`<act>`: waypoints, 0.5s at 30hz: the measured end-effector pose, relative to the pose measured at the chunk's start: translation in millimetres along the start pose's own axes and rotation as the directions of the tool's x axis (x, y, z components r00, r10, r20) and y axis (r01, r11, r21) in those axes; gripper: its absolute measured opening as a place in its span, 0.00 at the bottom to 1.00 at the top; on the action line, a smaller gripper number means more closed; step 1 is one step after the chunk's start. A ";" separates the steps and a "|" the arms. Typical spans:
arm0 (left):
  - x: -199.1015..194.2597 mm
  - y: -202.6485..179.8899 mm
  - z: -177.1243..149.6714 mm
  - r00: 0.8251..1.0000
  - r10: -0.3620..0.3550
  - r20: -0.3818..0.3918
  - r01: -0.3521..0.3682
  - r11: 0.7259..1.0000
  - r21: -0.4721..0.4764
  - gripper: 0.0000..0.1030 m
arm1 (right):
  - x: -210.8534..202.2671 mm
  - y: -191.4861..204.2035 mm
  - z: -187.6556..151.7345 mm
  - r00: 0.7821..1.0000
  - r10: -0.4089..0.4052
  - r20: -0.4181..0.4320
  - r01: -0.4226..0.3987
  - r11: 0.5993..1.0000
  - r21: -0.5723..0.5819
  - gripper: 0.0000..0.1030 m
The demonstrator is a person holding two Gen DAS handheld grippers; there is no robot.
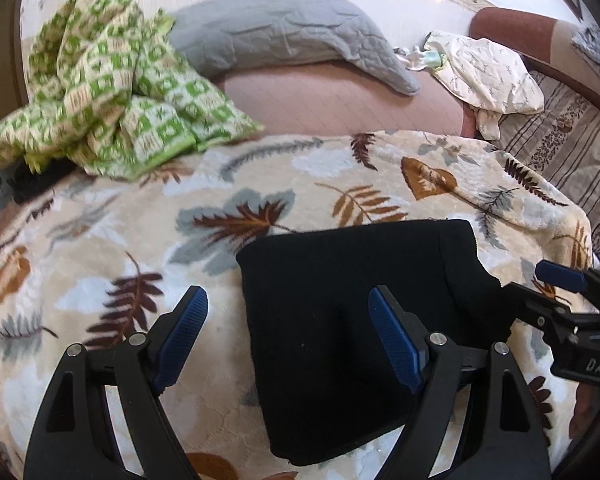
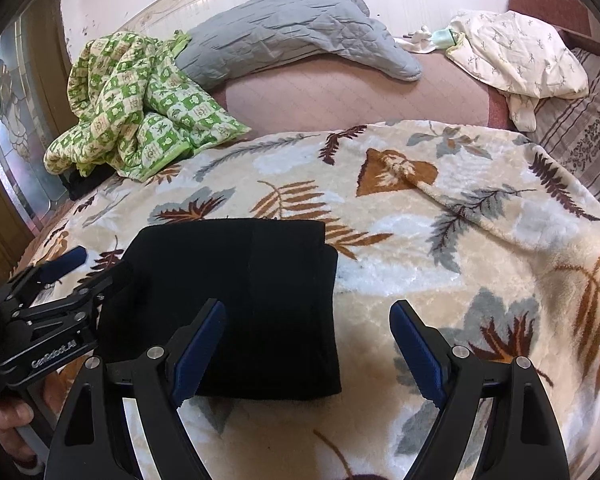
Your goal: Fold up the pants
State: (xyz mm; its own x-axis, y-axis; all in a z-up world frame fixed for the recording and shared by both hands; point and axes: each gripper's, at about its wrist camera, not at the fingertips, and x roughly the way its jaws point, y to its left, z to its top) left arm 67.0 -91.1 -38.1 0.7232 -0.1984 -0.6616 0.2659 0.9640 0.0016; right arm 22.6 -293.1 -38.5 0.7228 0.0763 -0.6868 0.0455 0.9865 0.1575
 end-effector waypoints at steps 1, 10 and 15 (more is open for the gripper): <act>1.2 1.4 -0.4 1.000 0.001 -0.007 -0.001 1.000 -0.009 0.81 | -0.2 0.1 -0.7 1.000 0.000 -0.001 0.000 1.000 -0.001 0.83; 2.9 3.7 -0.8 1.000 0.008 -0.019 -0.009 1.000 -0.024 0.81 | -0.3 -0.6 -3.9 1.000 0.001 -0.008 -0.001 1.000 0.005 0.83; 5.6 2.8 -1.3 1.000 0.008 -0.028 -0.009 1.000 -0.019 0.81 | -0.2 -0.3 -4.3 1.000 0.012 -0.012 -0.012 1.000 0.006 0.83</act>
State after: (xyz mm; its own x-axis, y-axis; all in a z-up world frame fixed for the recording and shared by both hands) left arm 71.0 -89.2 -42.7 0.7071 -0.1856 -0.6823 0.2473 0.9689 -0.0073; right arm 19.5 -292.7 -41.5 0.7149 0.0895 -0.6935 0.0410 0.9847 0.1693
